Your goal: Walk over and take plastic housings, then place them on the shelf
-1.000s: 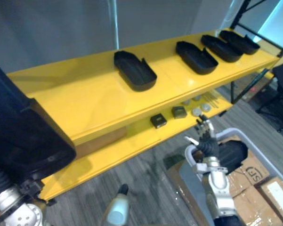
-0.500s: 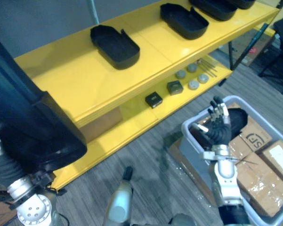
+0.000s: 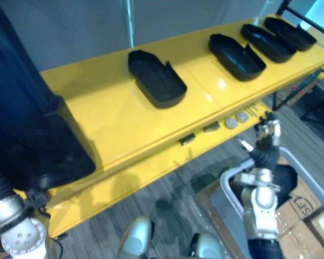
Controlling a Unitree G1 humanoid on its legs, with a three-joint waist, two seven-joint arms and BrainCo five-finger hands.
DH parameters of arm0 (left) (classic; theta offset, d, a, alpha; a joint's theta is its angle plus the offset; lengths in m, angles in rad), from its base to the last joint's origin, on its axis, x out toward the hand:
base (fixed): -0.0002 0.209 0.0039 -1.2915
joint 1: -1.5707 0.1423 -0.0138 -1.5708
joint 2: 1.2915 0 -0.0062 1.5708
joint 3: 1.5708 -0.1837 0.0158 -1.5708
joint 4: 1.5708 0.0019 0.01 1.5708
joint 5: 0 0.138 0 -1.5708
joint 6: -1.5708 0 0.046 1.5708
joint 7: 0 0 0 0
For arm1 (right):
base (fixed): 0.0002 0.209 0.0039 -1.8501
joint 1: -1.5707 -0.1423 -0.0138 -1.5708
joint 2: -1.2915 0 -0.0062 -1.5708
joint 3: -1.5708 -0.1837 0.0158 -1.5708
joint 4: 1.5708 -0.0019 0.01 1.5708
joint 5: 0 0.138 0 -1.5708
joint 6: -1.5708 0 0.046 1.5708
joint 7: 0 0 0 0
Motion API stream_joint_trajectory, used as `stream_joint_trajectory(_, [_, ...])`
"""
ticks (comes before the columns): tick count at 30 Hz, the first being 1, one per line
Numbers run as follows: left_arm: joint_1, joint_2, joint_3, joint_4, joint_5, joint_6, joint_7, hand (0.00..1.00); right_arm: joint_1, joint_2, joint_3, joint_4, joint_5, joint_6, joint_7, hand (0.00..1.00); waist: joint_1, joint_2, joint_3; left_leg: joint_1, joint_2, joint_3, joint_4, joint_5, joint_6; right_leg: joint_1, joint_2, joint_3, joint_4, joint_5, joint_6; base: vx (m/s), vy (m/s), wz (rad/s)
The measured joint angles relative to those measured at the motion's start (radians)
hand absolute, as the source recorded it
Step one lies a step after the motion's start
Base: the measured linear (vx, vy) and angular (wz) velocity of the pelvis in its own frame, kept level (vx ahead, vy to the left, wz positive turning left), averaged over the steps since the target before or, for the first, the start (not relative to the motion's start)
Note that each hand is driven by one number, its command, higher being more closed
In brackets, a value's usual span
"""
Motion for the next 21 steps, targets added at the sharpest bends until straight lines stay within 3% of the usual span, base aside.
stream_joint_trajectory(1, [-0.02, 0.011, -0.018, 0.001, -0.001, 0.008, 0.006, 1.0, -0.005, -0.034, -0.023, -0.03, 0.001, 0.004, -0.001, 0.0, -0.011, 0.004, -0.002, 0.005, -0.005, -0.037, 0.015, -0.013, -0.022, -0.024, 0.015, 0.053, -0.047, 0.015, 0.025, 0.32, -0.155, 1.11])
stream_joint_trajectory(3, [-0.024, 0.011, -0.061, -0.004, -0.003, 0.027, 0.013, 1.0, -0.005, -0.061, -0.041, -0.088, 0.001, 0.018, 0.0, 0.0, -0.009, -0.019, -0.015, 0.024, -0.016, -0.062, 0.031, -0.033, -0.054, -0.028, -0.006, 0.064, -0.079, 0.041, 0.059, 0.32, -0.238, 0.98])
stream_joint_trajectory(5, [0.011, 0.009, -0.098, -0.025, -0.011, 0.044, 0.006, 1.0, -0.03, -0.075, -0.03, -0.154, 0.002, 0.018, -0.001, 0.0, 0.005, -0.072, -0.048, 0.023, -0.015, -0.049, 0.053, -0.062, -0.106, -0.001, -0.036, 0.01, -0.137, 0.117, 0.064, 0.31, -0.42, 0.87])
stream_joint_trajectory(6, [0.012, -0.011, -0.122, -0.023, -0.01, 0.044, 0.002, 1.0, -0.053, -0.098, -0.03, -0.151, 0.005, 0.019, -0.002, 0.0, 0.001, -0.051, -0.048, 0.01, 0.023, -0.044, 0.075, -0.073, -0.124, 0.011, -0.018, -0.034, -0.123, 0.104, 0.071, 0.21, -0.39, 0.99])
stream_joint_trajectory(7, [0.012, -0.019, -0.155, -0.024, -0.007, 0.043, -0.005, 1.0, -0.072, -0.118, -0.033, -0.146, 0.014, 0.021, -0.013, 0.0, 0.0, -0.03, -0.054, -0.012, 0.094, 0.014, 0.049, -0.072, -0.139, 0.016, 0.004, -0.085, -0.133, 0.095, 0.049, 0.1, -0.295, 0.82])
stream_joint_trajectory(8, [0.008, -0.019, -0.165, -0.024, -0.005, 0.043, -0.008, 1.0, -0.078, -0.122, -0.035, -0.145, 0.013, 0.02, -0.023, 0.0, -0.004, -0.027, -0.054, -0.017, 0.126, 0.053, 0.02, -0.063, -0.142, 0.015, 0.006, -0.105, -0.136, 0.092, 0.039, 0.07, -0.335, 0.85])
stream_joint_trajectory(9, [-0.014, -0.019, -0.19, -0.021, 0.007, 0.043, -0.009, 1.0, -0.077, -0.122, -0.051, -0.144, 0.011, 0.02, -0.03, 0.0, -0.012, -0.023, -0.055, -0.018, 0.186, 0.125, -0.046, -0.026, -0.154, 0.019, 0.003, -0.143, -0.154, 0.093, 0.027, 0.06, -0.336, 0.7])
stream_joint_trajectory(10, [-0.031, -0.021, -0.2, -0.02, 0.016, 0.043, -0.008, 1.0, -0.075, -0.123, -0.061, -0.144, 0.011, 0.02, -0.036, 0.0, -0.025, -0.018, -0.056, -0.018, 0.213, 0.165, -0.077, -0.004, -0.159, 0.023, -0.002, -0.161, -0.168, 0.097, 0.021, 0.07, -0.332, 1.0])
stream_joint_trajectory(11, [-0.092, -0.021, -0.209, -0.016, 0.042, 0.042, -0.007, 1.0, -0.076, -0.125, -0.095, -0.145, 0.003, 0.018, -0.049, 0.0, -0.059, -0.003, -0.055, -0.016, 0.246, 0.24, -0.158, 0.086, -0.178, 0.023, -0.017, -0.204, -0.175, 0.101, 0.016, 0.05, -0.152, 0.8])
stream_joint_trajectory(12, [-0.121, -0.021, -0.215, -0.007, 0.042, 0.041, -0.005, 1.0, -0.075, -0.127, -0.11, -0.145, -0.004, 0.017, -0.058, 0.0, -0.063, 0.002, -0.051, -0.012, 0.245, 0.251, -0.184, 0.127, -0.184, 0.02, -0.024, -0.209, -0.171, 0.101, 0.016, 0.05, -0.096, 0.55])
stream_joint_trajectory(14, [-0.184, -0.019, -0.224, 0.03, 0.064, 0.073, 0.041, 1.0, -0.073, -0.126, -0.124, -0.147, -0.004, 0.017, -0.066, 0.0, -0.066, 0.007, -0.041, 0.033, 0.232, 0.276, -0.209, 0.138, -0.18, 0.029, -0.036, -0.185, -0.169, 0.104, 0.015, 0.04, 0.005, -0.2])
stream_joint_trajectory(19, [-0.121, -0.019, -0.164, 0.05, 0.081, 0.124, 0.072, 1.0, -0.071, -0.127, -0.139, -0.185, -0.003, -0.012, -0.039, 0.0, -0.083, 0.02, -0.033, 0.099, 0.244, 0.31, -0.181, 0.078, -0.174, 0.077, -0.003, -0.11, -0.239, 0.134, 0.029, 0.03, 0.087, -0.53])
stream_joint_trajectory(21, [-0.104, -0.019, -0.124, 0.05, 0.084, 0.186, 0.073, 1.0, -0.054, -0.127, -0.147, -0.239, -0.003, -0.026, -0.035, 0.0, -0.091, 0.024, -0.031, 0.103, 0.24, 0.335, -0.181, 0.072, -0.164, 0.086, 0.003, -0.09, -0.292, 0.168, 0.043, -0.01, 0.091, -0.34])
